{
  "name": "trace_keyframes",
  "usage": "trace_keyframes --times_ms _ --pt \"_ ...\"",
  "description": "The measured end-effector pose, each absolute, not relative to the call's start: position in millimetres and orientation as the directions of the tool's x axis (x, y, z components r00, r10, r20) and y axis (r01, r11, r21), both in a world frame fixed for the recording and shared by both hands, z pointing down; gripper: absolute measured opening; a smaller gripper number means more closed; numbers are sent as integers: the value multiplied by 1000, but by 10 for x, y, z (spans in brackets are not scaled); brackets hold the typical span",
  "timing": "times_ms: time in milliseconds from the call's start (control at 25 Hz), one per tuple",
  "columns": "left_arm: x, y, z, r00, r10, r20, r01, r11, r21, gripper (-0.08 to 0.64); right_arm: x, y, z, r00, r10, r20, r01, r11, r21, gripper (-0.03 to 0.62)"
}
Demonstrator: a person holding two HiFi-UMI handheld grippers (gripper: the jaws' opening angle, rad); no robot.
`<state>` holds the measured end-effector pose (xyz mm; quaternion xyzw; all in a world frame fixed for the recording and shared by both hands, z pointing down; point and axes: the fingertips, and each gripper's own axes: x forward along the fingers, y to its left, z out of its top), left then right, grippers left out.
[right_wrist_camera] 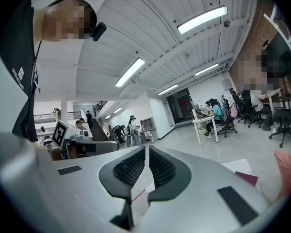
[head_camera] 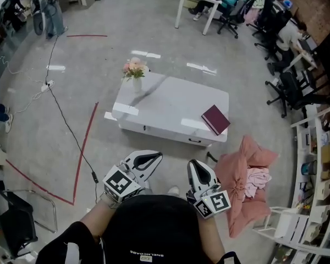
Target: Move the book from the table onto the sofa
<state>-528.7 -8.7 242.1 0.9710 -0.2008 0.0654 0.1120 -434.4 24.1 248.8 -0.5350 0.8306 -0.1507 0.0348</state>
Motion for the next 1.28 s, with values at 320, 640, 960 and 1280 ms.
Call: trace_keyframes --times_ms 320,640,960,1280 --pt "-5634 -130 2503 925 -343 163 -372 -905 206 14 -4652 245 2601 -374 -916 144 -902 323 -287 44" --pt "-5829 -206 2629 921 -345 180 -380 -895 234 14 -4748 213 2676 -350 -923 158 -907 292 -302 44" --pt "-5714 -312 2657 917 -353 184 -389 -891 232 14 -4604 63 2753 -349 -925 151 -898 284 -336 44" --pt "-5455 -562 2776 909 -357 215 -403 -885 234 14 -4361 -210 2898 -363 -917 166 -887 286 -362 44"
